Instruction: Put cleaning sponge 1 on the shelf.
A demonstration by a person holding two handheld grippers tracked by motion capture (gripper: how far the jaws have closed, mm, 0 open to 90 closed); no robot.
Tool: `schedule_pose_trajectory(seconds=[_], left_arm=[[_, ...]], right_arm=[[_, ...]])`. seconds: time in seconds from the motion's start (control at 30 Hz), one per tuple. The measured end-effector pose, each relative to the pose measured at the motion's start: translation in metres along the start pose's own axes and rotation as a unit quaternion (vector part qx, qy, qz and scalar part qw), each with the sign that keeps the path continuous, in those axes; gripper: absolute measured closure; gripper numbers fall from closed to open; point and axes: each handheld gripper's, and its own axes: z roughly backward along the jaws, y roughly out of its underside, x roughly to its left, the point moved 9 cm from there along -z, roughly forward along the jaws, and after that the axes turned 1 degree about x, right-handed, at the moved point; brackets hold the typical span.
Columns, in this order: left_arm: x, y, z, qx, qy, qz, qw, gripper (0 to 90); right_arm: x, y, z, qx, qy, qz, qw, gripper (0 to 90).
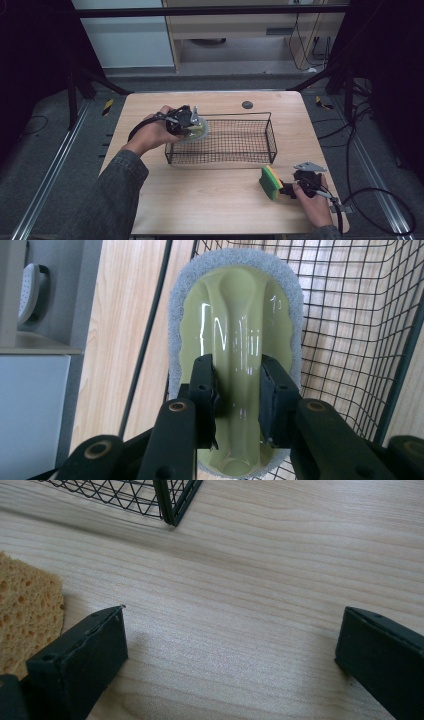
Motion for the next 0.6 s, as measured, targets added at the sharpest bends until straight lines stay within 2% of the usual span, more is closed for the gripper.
schedule_pose_trajectory(seconds=[0.4,0.6], left_arm=[[-0.011,0.006,-0.016,0.005,0.015,0.002,0.9999,71.0],[-0.01,0.006,-0.016,0.004,0.018,0.002,0.9998,71.0]], right_arm=[[0.0,0.0,0.0,0.0,0.0,0.0,1.0,0.5],[0.0,0.0,0.0,0.0,0.0,0.0,1.0,0.5]])
